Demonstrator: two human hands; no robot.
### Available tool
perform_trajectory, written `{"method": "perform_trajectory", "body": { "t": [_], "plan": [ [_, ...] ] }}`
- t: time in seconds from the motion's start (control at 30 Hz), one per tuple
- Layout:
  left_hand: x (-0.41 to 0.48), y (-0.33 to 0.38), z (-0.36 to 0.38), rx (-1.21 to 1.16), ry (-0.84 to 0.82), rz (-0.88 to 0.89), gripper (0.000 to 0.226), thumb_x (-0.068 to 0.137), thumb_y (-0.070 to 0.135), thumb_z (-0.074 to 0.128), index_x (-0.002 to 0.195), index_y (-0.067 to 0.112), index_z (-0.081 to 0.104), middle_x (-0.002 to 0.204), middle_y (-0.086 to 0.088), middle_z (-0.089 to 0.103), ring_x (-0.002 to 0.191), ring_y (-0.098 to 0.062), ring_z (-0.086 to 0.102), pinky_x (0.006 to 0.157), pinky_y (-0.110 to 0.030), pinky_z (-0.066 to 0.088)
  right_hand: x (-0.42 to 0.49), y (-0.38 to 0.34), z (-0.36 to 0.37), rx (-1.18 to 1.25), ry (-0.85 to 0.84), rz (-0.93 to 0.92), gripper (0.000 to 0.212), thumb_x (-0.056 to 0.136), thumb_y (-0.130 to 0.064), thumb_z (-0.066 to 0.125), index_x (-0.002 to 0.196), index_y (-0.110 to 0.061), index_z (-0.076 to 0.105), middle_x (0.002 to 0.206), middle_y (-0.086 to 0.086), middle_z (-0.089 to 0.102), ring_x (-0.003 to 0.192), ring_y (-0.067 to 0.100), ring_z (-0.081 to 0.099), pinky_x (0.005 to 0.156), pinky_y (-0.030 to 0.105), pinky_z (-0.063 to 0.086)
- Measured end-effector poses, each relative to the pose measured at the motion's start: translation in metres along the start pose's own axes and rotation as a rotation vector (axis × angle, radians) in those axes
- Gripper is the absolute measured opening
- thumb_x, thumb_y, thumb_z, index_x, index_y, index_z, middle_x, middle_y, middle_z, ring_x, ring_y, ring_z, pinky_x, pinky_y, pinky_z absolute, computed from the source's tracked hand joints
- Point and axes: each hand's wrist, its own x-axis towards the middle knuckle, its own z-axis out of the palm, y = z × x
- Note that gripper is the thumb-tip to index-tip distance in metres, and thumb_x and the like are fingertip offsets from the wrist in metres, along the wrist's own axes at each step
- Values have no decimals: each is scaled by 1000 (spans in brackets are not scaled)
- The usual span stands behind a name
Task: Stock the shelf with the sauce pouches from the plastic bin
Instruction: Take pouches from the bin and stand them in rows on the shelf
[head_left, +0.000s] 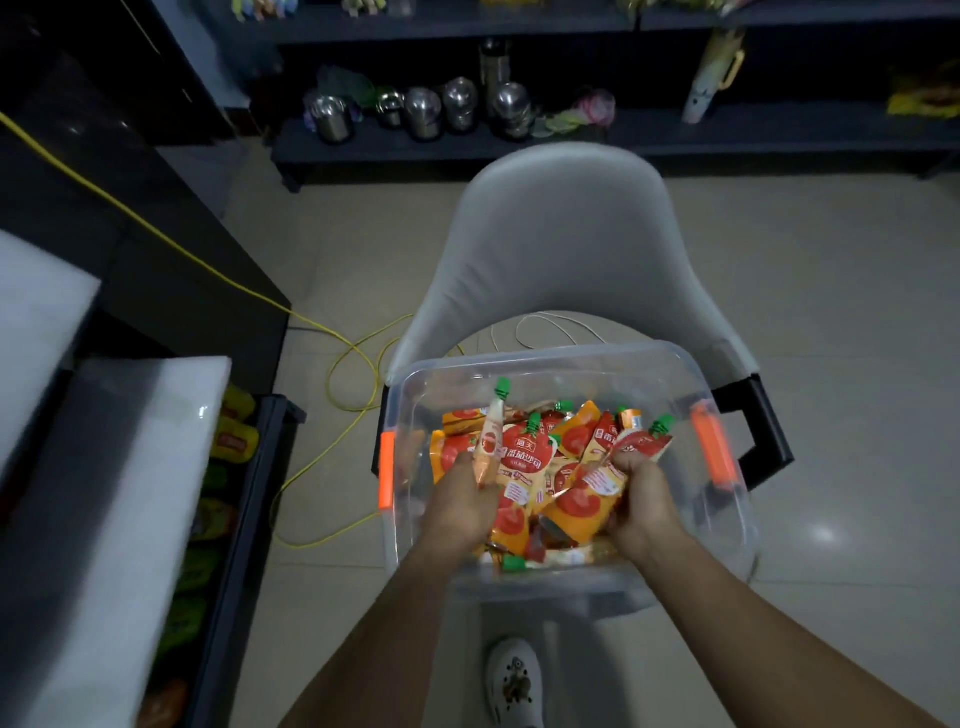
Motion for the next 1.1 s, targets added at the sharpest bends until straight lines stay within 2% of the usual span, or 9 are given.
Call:
{"method": "perform_trajectory", "body": {
  "t": [0.1,0.2,0.3,0.5,0.57,0.67,0.73,0.97,1.1],
  "plan": [
    [-48,10,2,-294,0,-32,27,95,18,54,120,21,62,106,0,71,99,-20,65,96,-46,52,-40,-8,-8,64,-184,36,34,87,-39,59,90,-6,67,74,14,72,65,30,70,72,43,54],
    [-97,19,-4,-510,-1,-38,29,88,7,58,115,16,67,104,-5,74,97,-26,70,95,-49,53,-79,-9,-9,-47,-275,-22,39,76,-24,73,105,2,66,95,22,72,85,38,70,80,51,55],
    [-149,24,-14,-664,-6,-35,28,88,9,59,115,14,67,102,-8,75,94,-29,72,91,-52,55,-123,-11,-9,-160,-294,-102,50,68,-12,81,114,-1,63,104,23,71,92,40,69,83,56,54],
    [-254,18,-38,-887,57,50,28,92,27,65,114,9,66,102,-13,75,93,-31,72,89,-49,56,-213,-4,-7,-330,-478,-166,63,58,-22,84,114,-6,62,101,20,72,91,40,70,85,60,52],
    [-285,11,-45,-926,73,95,34,83,24,74,111,7,67,102,-14,75,94,-32,72,89,-48,57,-243,3,-1,-382,-506,-193,51,69,-26,82,112,-6,63,100,20,73,91,39,70,83,60,53],
    [-325,-1,-57,-950,125,130,39,74,9,82,110,4,68,102,-16,75,95,-33,72,89,-47,57,-288,16,15,-492,-586,-231,33,86,-30,68,105,-5,63,90,18,74,76,32,73,60,42,59],
    [-350,-10,-71,-973,184,142,39,73,6,82,110,4,68,101,-15,75,95,-33,72,90,-49,56,-313,26,27,-571,-641,-246,30,91,-33,62,103,-6,62,83,14,75,69,27,74,53,34,57],
    [-429,-62,-131,-951,422,189,39,78,14,80,114,10,65,102,-8,76,92,-26,74,86,-43,58,-393,78,77,-733,-910,-279,29,87,-22,67,110,-6,61,98,17,74,87,35,72,78,50,58],
    [-467,-101,-170,-948,557,193,39,80,20,78,116,12,64,102,-6,76,92,-24,74,87,-44,58,-435,121,117,-816,-1055,-293,39,82,-24,72,113,-4,60,99,17,73,86,35,72,78,49,58]
  ]
}}
